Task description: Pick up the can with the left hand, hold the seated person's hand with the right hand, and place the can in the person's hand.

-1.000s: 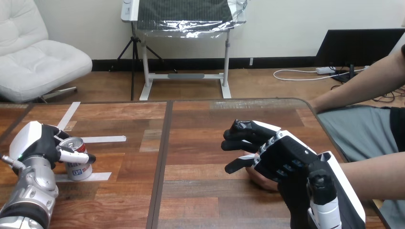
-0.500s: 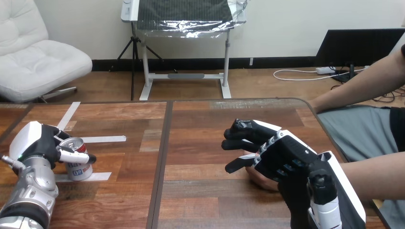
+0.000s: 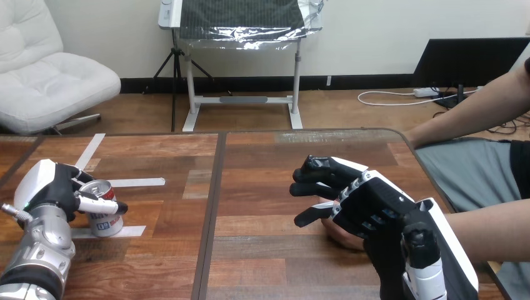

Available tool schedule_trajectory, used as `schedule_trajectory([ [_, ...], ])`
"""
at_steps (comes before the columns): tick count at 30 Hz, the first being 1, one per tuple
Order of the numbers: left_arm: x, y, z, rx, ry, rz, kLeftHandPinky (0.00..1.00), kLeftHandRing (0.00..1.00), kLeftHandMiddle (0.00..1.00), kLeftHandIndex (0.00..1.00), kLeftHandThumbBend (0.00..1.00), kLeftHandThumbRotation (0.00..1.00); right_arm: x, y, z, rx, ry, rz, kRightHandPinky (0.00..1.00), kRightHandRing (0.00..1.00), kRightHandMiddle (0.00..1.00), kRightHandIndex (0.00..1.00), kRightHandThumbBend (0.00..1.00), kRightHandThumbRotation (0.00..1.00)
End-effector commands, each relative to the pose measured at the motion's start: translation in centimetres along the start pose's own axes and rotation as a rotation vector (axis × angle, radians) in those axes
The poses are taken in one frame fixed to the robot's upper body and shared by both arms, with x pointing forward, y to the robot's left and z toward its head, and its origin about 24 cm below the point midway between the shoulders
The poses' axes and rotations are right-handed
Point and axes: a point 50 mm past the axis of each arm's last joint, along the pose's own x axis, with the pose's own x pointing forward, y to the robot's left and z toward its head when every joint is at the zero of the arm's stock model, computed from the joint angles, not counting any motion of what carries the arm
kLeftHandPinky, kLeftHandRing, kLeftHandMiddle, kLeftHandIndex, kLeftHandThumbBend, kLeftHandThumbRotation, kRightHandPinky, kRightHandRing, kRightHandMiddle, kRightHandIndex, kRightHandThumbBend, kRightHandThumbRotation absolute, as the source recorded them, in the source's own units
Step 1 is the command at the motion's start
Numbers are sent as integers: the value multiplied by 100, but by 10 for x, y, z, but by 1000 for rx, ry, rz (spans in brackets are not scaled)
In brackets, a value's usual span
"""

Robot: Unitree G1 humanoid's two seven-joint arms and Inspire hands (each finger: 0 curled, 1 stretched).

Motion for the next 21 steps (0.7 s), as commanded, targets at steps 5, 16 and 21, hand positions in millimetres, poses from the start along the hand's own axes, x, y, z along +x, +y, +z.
schedule_trajectory([
  [5, 6, 21, 25, -37, -84, 45, 41, 47, 50, 48, 81, 0, 9, -1, 10, -12, -86, 7, 59, 75, 77, 76, 75, 93],
  [16, 6, 23, 26, -39, -98, 29, 40, 45, 49, 48, 82, 0, 10, -2, 9, -18, -83, 6, 59, 75, 77, 76, 76, 92],
  [21, 6, 25, 28, -49, -123, 23, 39, 44, 48, 48, 81, 0, 10, -3, 9, -25, -82, 5, 59, 75, 77, 76, 75, 91],
])
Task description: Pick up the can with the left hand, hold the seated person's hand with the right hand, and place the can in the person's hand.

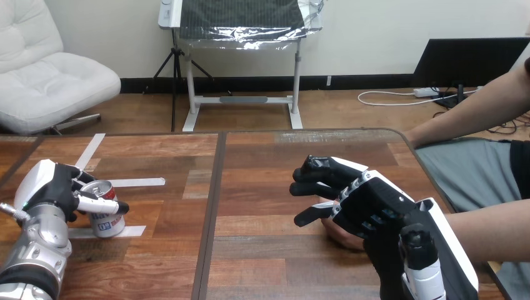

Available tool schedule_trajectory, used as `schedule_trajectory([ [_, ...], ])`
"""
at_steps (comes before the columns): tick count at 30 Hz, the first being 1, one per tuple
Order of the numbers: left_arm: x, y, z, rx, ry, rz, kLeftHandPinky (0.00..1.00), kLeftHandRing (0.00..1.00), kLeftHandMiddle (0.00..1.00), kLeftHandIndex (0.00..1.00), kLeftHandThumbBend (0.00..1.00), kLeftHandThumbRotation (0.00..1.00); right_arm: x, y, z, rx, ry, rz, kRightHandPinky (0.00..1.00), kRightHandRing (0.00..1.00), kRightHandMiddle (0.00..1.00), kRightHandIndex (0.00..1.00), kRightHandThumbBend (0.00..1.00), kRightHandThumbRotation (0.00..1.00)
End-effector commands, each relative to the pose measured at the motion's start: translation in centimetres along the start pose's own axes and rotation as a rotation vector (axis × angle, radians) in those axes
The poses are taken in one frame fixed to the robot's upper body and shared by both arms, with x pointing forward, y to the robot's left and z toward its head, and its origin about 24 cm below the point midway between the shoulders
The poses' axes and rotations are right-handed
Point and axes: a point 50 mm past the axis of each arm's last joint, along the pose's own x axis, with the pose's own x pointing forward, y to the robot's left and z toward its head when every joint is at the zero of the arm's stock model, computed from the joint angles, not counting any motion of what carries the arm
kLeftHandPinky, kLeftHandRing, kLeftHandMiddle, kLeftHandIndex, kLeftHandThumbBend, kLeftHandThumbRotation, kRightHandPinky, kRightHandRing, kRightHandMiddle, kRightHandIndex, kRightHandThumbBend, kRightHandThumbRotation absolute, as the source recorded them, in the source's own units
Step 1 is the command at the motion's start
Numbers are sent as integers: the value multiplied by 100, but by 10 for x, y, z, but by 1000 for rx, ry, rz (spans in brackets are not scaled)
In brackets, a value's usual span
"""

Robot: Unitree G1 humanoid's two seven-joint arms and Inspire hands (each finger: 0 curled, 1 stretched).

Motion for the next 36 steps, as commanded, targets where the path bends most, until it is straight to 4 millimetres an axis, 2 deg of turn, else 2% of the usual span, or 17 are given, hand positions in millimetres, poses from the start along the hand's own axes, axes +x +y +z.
schedule_trajectory([
  [1, 5, 22, 28, -38, -115, 48, 39, 44, 48, 48, 81, 0, 10, -3, 9, -26, -80, 3, 59, 75, 77, 76, 75, 91],
  [20, 1, 35, 40, -46, -227, 70, 40, 45, 49, 48, 82, 0, 12, -6, 8, -57, -77, -18, 58, 73, 77, 75, 73, 89],
  [36, -11, 46, 52, -49, -328, 107, 39, 44, 46, 48, 83, 0, 15, -8, 3, -42, -84, -14, 60, 75, 78, 77, 69, 87],
])
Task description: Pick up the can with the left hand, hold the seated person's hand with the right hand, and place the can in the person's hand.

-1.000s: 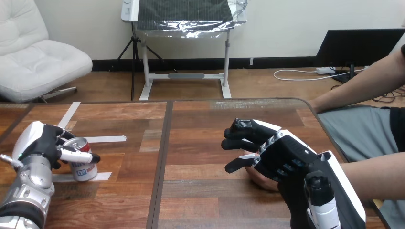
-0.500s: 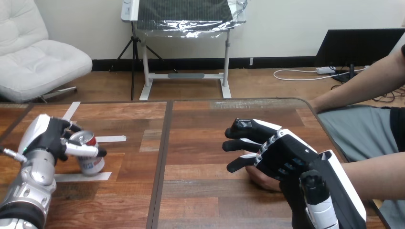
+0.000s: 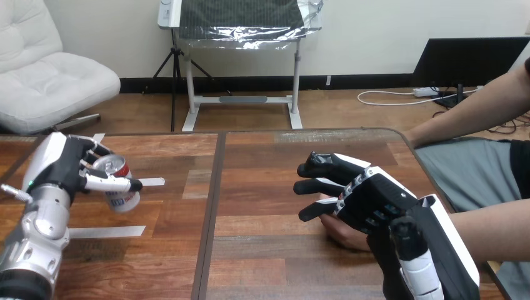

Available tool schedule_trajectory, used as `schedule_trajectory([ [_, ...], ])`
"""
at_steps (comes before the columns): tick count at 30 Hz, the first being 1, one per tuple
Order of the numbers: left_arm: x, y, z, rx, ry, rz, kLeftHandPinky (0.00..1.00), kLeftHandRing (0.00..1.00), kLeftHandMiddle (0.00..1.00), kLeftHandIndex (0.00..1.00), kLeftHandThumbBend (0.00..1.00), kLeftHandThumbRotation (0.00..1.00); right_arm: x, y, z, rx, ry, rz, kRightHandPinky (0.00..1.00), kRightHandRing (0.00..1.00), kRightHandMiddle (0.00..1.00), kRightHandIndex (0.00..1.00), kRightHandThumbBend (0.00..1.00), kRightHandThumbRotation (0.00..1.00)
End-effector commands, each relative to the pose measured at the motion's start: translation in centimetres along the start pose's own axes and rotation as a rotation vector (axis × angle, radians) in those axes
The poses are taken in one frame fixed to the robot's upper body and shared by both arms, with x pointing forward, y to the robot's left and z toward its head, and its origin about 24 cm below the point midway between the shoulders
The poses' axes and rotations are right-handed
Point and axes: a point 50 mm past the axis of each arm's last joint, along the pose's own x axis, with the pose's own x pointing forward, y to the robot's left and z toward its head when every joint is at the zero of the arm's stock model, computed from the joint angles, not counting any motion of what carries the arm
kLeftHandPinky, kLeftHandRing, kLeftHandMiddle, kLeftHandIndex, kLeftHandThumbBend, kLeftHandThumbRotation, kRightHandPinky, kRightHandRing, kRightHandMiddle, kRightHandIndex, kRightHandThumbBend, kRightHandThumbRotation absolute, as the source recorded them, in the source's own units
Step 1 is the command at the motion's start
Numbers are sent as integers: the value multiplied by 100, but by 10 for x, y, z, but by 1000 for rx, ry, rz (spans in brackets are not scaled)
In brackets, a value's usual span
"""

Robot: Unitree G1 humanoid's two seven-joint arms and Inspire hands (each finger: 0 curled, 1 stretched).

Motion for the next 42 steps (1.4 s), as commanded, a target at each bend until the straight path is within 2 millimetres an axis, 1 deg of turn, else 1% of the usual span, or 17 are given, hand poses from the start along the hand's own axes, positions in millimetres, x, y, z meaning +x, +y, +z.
schedule_trajectory([
  [1, 1, 31, 28, -7, -128, 92, 39, 44, 46, 48, 83, 0, 13, -4, 4, -11, -89, -2, 60, 75, 78, 77, 69, 87],
  [9, -5, 36, 37, -10, -178, 102, 38, 42, 46, 47, 83, 0, 16, -4, 3, -38, -95, -11, 61, 75, 79, 77, 68, 87],
  [12, -8, 37, 41, -10, -195, 103, 37, 42, 45, 47, 83, 0, 18, -5, 3, -41, -94, -13, 62, 77, 79, 77, 67, 88],
  [15, -10, 38, 44, -5, -212, 106, 37, 41, 45, 47, 83, 0, 20, -7, 3, -56, -87, -20, 65, 79, 80, 78, 67, 88],
  [18, -12, 39, 47, 1, -237, 106, 37, 40, 44, 46, 84, 0, 23, -10, 3, -92, -78, -34, 69, 81, 81, 79, 68, 87],
  [20, -13, 39, 49, 3, -244, 104, 35, 39, 43, 46, 83, 0, 25, -12, 3, -121, -76, -40, 71, 82, 81, 80, 71, 88],
  [27, -18, 40, 57, -19, -289, 89, 32, 36, 41, 45, 83, 0, 35, -28, 6, -302, -70, -44, 79, 83, 83, 82, 73, 91],
  [30, -20, 40, 59, -17, -301, 85, 31, 35, 41, 44, 83, 0, 40, -35, 7, -344, -66, -47, 82, 85, 84, 82, 75, 91],
  [32, -21, 40, 61, -16, -306, 82, 31, 34, 41, 44, 83, 0, 42, -39, 8, -353, -63, -49, 85, 86, 85, 83, 77, 90],
  [36, -25, 40, 65, -16, -325, 69, 31, 34, 41, 44, 83, 0, 49, -51, 10, -435, -64, -44, 88, 89, 87, 85, 78, 86],
  [42, -30, 40, 71, -9, -343, 55, 31, 34, 41, 44, 83, 0, 58, -67, 12, -505, -48, -36, 90, 91, 89, 86, 78, 83],
])
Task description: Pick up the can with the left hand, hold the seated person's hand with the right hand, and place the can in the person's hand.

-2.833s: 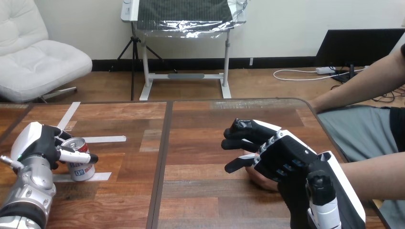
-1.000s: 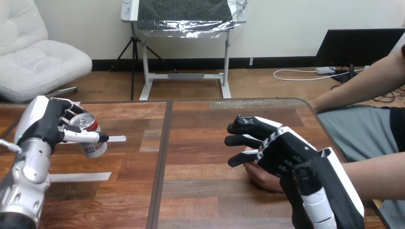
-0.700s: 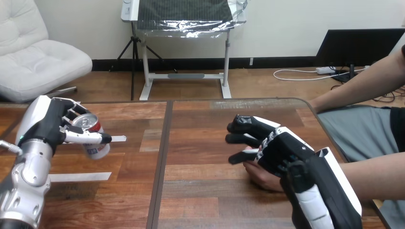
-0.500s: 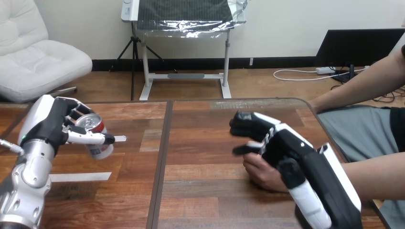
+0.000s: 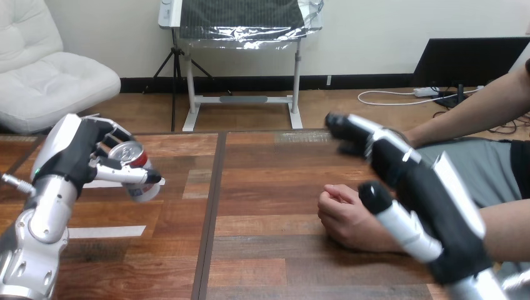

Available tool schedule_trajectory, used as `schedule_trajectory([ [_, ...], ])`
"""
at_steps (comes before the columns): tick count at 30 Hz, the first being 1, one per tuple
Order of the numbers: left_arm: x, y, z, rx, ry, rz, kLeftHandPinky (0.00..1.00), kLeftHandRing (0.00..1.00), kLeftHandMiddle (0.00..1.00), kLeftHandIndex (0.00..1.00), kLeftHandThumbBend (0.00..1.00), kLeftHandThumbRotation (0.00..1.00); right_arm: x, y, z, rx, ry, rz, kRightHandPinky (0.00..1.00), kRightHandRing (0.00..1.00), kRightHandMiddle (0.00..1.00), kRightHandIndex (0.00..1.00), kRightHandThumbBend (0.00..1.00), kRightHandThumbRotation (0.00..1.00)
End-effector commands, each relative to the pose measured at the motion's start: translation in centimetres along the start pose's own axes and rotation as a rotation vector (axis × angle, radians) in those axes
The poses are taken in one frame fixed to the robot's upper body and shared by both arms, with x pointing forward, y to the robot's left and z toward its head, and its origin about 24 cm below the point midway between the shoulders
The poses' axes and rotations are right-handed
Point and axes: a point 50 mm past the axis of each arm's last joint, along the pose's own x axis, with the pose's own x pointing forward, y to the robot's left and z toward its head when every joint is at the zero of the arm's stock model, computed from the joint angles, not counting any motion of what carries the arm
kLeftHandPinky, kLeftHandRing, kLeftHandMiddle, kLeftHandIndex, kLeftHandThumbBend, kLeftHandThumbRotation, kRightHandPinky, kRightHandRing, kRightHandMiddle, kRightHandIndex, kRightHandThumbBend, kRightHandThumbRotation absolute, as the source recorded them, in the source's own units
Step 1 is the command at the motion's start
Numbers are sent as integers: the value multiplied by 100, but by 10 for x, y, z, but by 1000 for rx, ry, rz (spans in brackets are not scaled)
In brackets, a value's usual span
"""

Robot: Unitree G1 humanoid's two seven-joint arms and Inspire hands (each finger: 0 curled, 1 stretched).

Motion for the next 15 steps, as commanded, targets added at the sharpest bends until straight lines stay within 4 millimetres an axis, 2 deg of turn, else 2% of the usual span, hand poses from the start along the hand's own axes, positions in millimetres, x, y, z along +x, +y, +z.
schedule_trajectory([
  [1, 1, 31, 40, 8, -155, 91, 31, 34, 41, 44, 83, 0, 24, -27, 5, -111, -66, -25, 90, 92, 90, 87, 78, 82],
  [11, -5, 31, 49, 2, -193, 82, 28, 31, 40, 43, 85, 0, 39, -52, 0, -238, -56, -14, 81, 88, 89, 86, 84, 74],
  [13, -8, 31, 51, 4, -203, 77, 26, 29, 40, 43, 85, 0, 43, -62, -2, -299, -37, 6, 76, 85, 88, 85, 88, 71],
  [15, -10, 31, 53, 5, -213, 73, 27, 30, 40, 43, 85, 0, 46, -71, -3, -349, -20, 25, 76, 85, 88, 86, 88, 71],
])
